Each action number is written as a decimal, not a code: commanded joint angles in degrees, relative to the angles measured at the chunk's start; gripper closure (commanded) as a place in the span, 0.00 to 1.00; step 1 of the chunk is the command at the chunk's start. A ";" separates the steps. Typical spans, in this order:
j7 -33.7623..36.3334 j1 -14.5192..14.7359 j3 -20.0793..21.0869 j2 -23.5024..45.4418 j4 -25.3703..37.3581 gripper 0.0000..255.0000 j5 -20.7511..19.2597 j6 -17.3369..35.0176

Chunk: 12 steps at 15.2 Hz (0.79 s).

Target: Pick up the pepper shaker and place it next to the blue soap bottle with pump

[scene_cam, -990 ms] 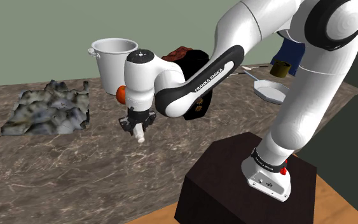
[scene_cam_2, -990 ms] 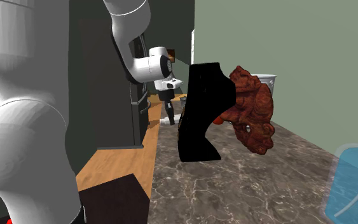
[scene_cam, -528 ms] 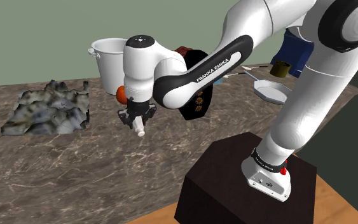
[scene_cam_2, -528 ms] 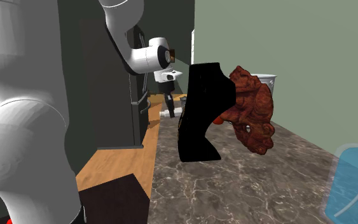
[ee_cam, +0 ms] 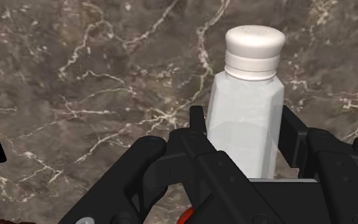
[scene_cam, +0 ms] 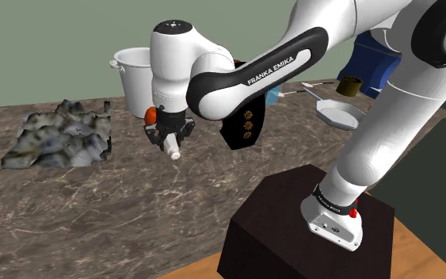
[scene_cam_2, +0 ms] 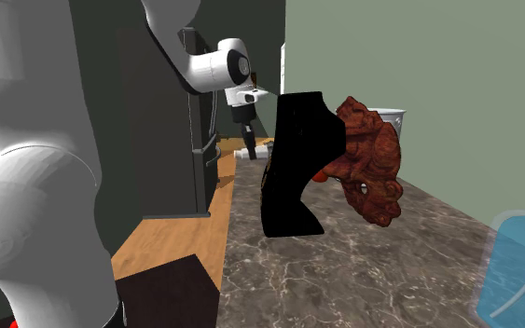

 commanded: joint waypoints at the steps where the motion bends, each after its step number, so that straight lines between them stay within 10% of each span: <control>1: -0.80 -0.06 0.04 -0.93 0.71 1.00 1.03 -1.31; 12: -4.26 -0.26 -0.36 -4.64 6.13 1.00 4.93 -9.10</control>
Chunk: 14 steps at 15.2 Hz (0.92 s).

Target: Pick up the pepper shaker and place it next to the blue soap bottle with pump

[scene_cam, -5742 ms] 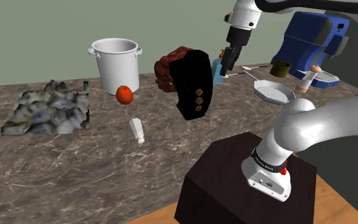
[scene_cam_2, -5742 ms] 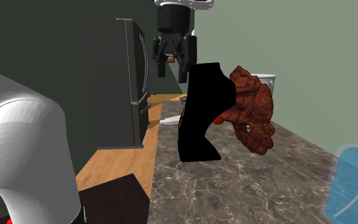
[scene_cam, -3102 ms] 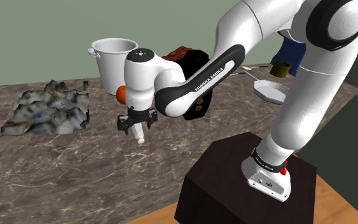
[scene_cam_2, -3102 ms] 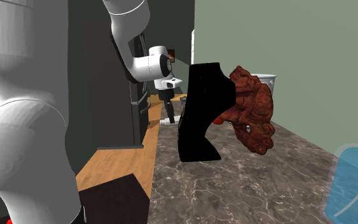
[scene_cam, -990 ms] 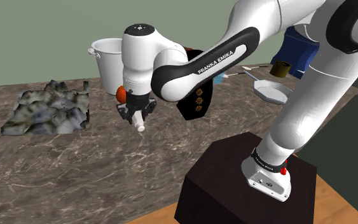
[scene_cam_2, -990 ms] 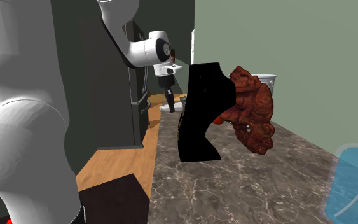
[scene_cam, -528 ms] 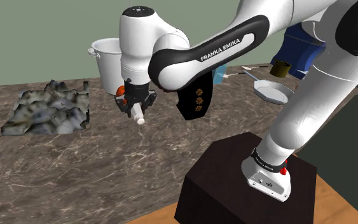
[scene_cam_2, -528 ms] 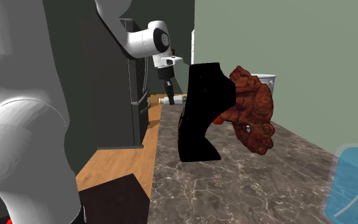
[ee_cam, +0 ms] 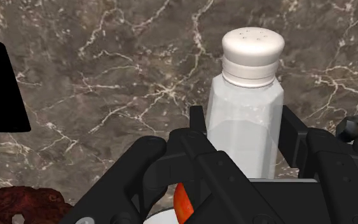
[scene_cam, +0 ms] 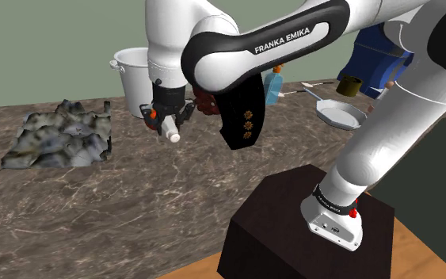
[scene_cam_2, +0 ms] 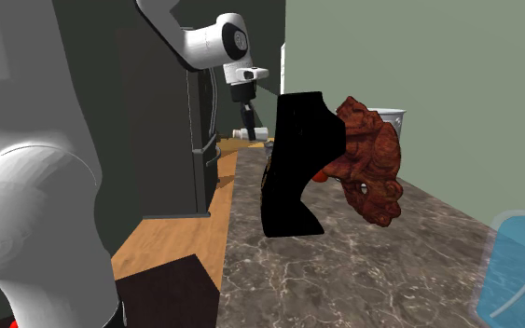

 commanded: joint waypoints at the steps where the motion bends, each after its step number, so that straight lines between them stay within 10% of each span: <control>1: -0.72 -0.08 -0.19 -0.67 1.05 1.00 0.66 -1.50; 14: -2.76 -0.21 -0.68 -2.26 9.71 1.00 2.30 -11.19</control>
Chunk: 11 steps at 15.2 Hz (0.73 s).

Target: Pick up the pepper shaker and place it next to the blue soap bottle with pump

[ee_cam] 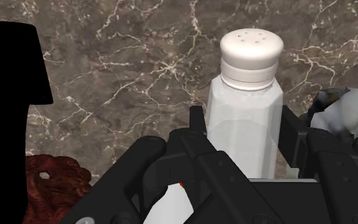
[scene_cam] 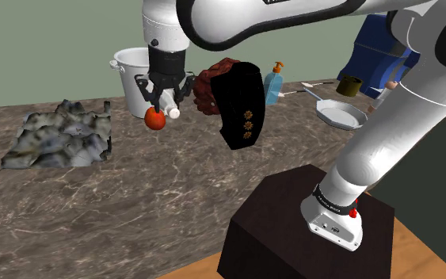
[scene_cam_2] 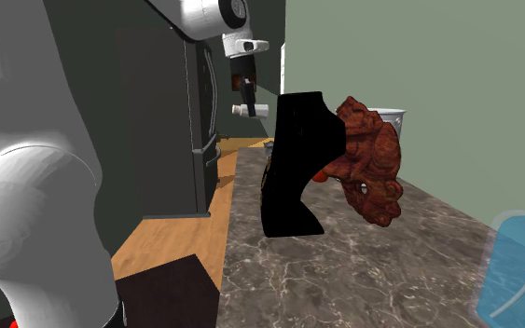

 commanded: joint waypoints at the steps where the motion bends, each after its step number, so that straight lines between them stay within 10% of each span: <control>1: -0.16 -0.01 -0.02 0.00 1.52 1.00 0.05 -1.53; 11: -0.53 -0.02 0.16 0.94 10.04 1.00 -0.45 -9.35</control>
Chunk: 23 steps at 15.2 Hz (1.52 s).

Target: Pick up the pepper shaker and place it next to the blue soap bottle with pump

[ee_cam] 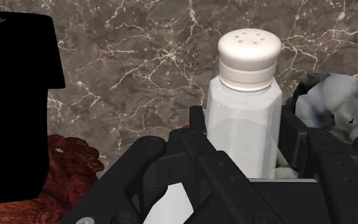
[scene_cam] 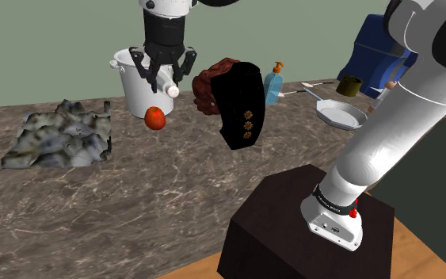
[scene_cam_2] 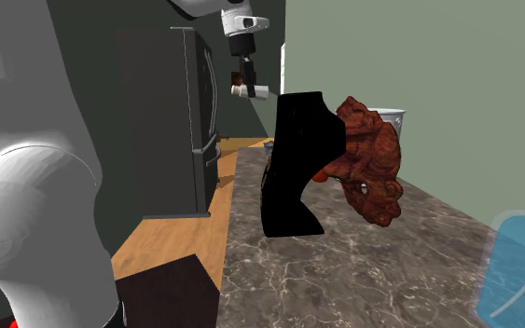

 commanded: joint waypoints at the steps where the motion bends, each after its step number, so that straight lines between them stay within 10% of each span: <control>1: -0.08 -0.01 0.04 0.31 1.90 1.00 -0.19 -1.69; 23: -31.83 -10.37 -20.25 -9.28 -7.65 1.00 6.97 1.23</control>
